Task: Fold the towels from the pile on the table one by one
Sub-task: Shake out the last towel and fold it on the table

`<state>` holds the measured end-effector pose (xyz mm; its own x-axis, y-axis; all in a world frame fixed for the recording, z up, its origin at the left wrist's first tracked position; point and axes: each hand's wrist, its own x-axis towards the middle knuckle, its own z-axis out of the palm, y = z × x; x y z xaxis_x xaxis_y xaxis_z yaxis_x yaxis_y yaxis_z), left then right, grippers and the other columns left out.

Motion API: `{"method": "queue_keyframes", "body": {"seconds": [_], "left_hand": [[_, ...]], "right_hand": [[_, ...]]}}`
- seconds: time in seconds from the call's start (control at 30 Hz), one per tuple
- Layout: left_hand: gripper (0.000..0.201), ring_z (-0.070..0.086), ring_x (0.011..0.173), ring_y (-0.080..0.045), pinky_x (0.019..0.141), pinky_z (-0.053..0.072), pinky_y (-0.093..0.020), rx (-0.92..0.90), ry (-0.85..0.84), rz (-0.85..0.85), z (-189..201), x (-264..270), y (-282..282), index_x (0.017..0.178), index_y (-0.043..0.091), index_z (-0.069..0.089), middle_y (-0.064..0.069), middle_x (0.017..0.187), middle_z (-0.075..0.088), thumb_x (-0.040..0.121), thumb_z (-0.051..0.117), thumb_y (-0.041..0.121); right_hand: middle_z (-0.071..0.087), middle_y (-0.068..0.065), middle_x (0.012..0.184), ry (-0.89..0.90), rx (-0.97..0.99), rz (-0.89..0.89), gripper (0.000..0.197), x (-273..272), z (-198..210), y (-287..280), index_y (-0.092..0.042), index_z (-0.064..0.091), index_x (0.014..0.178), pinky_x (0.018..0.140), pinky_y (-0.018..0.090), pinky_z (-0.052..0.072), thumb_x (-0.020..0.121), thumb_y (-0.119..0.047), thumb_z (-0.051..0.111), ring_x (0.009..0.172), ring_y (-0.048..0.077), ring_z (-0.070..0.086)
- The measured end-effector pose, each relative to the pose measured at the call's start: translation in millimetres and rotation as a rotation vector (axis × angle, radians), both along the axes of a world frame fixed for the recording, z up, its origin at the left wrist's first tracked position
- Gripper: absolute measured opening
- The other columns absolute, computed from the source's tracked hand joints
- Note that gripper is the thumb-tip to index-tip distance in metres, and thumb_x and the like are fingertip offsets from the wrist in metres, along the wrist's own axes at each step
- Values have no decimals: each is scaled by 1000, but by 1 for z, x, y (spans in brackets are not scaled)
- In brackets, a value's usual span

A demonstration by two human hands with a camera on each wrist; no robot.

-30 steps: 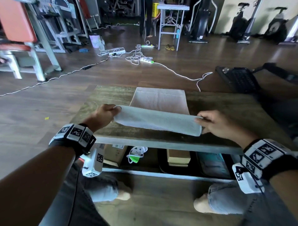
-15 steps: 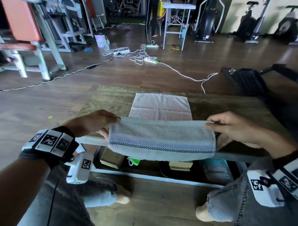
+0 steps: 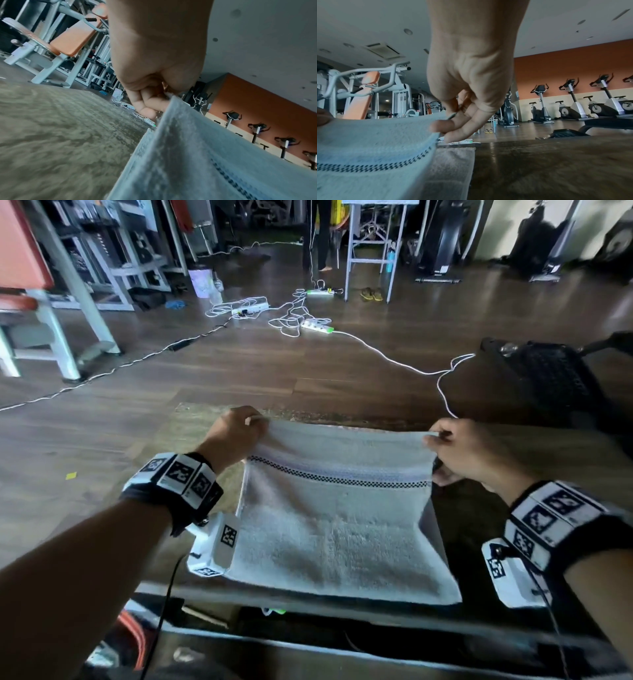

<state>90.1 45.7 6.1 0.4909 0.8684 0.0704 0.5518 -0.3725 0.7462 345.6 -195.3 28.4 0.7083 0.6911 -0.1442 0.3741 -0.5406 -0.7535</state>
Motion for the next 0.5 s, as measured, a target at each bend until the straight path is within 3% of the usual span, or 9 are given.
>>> {"method": "queue_keyframes", "body": {"seconds": [0.1,0.17,0.27,0.37,0.43,0.5], "left_hand": [[16,56,64,-25,57,39,-24,52,51,19,-10,31,28,92,12,68,-8,71,62,93,58,24],[19,60,72,-27,62,41,-26,97,102,21,-20,48,45,91,13,68,-11,80,66,93,58,29],[23,65,79,-28,66,50,-30,158,210,-18,-39,66,60,94,13,70,-11,90,71,93,59,33],[29,65,80,-25,68,49,-27,203,337,-111,-55,74,61,110,12,70,-9,102,71,91,65,33],[33,66,86,-25,70,49,-26,253,349,-112,-58,73,61,112,13,71,-11,105,71,87,71,34],[26,67,81,-25,58,53,-23,250,306,-105,-54,70,59,105,10,73,-11,96,72,84,75,26]], "right_hand": [[70,14,76,-76,-18,-49,12,28,-18,34,-17,62,86,60,39,62,97,-21,60,53,23,72],[71,5,69,-263,-61,-44,14,47,-32,54,-16,64,80,68,35,60,92,-22,64,62,20,72],[64,-1,68,-469,-131,20,25,64,-52,76,-19,59,63,67,24,44,87,-17,67,74,21,65],[65,1,69,-468,-220,122,31,68,-70,87,-20,58,58,56,21,36,85,-12,69,72,20,63],[68,6,72,-476,-210,145,28,68,-76,90,-17,62,60,56,22,37,84,-7,71,73,22,65],[70,9,76,-463,-196,133,21,63,-73,88,-12,66,65,60,26,41,84,-6,74,72,20,63]]}}
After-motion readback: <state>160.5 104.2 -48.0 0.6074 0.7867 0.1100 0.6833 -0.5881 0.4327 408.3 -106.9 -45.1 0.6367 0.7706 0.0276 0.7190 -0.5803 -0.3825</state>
